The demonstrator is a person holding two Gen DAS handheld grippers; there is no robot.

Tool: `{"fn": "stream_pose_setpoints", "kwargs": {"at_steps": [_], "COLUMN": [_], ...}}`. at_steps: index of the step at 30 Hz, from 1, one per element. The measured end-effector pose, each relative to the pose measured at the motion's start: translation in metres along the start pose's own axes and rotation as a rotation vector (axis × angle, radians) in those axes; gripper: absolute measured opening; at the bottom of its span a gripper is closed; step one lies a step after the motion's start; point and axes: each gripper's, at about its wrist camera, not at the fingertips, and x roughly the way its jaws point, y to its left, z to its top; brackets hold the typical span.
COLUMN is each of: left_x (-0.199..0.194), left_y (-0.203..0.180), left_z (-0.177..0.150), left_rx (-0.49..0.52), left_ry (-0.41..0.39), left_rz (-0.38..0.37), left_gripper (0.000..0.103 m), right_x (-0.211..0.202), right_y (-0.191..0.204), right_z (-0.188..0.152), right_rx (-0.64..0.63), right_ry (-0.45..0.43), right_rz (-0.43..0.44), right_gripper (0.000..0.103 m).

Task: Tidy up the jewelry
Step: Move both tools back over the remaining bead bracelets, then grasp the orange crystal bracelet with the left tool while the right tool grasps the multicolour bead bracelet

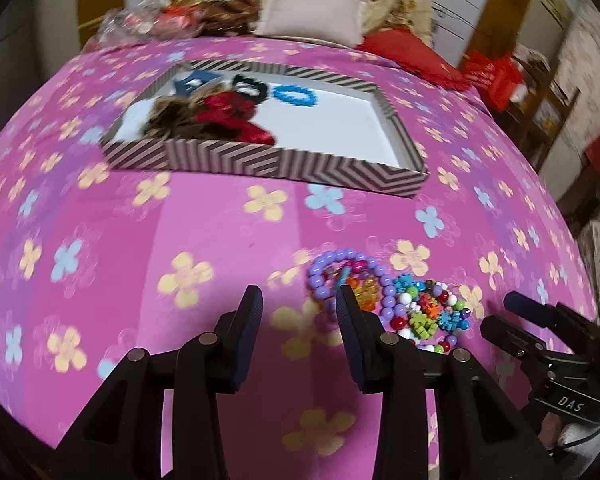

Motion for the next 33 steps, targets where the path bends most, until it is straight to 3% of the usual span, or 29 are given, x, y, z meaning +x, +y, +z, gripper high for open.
{"fn": "stream_pose_setpoints", "kwargs": {"at_steps": [10, 14, 18, 24, 33], "left_x": [0.033, 0.041, 0.045, 0.029, -0.019], "left_y": [-0.024, -0.029, -0.027, -0.011, 0.005], "left_z": [0.008, 0.009, 0.012, 0.022, 0.038], "left_rx": [0.115, 0.139, 0.123, 0.019, -0.057], "left_ry": [0.053, 0.055, 0.05, 0.047, 0.008], "left_rz": [0.029, 0.024, -0.004, -0.101, -0.22], "left_gripper": [0.034, 0.017, 0.013, 0.011, 0.011], "right_x": [0.004, 0.005, 0.008, 0.019, 0.039], "right_y": [0.007, 0.009, 0.013, 0.024, 0.029], "right_z": [-0.003, -0.003, -0.004, -0.001, 0.005], "right_rx": [-0.07, -0.079, -0.1, -0.151, -0.214], "right_ry": [0.004, 0.005, -0.002, 0.005, 0.027], "right_rz": [-0.018, -0.004, 0.019, 0.023, -0.005], "right_gripper": [0.068, 0.068, 0.067, 0.044, 0.024]}}
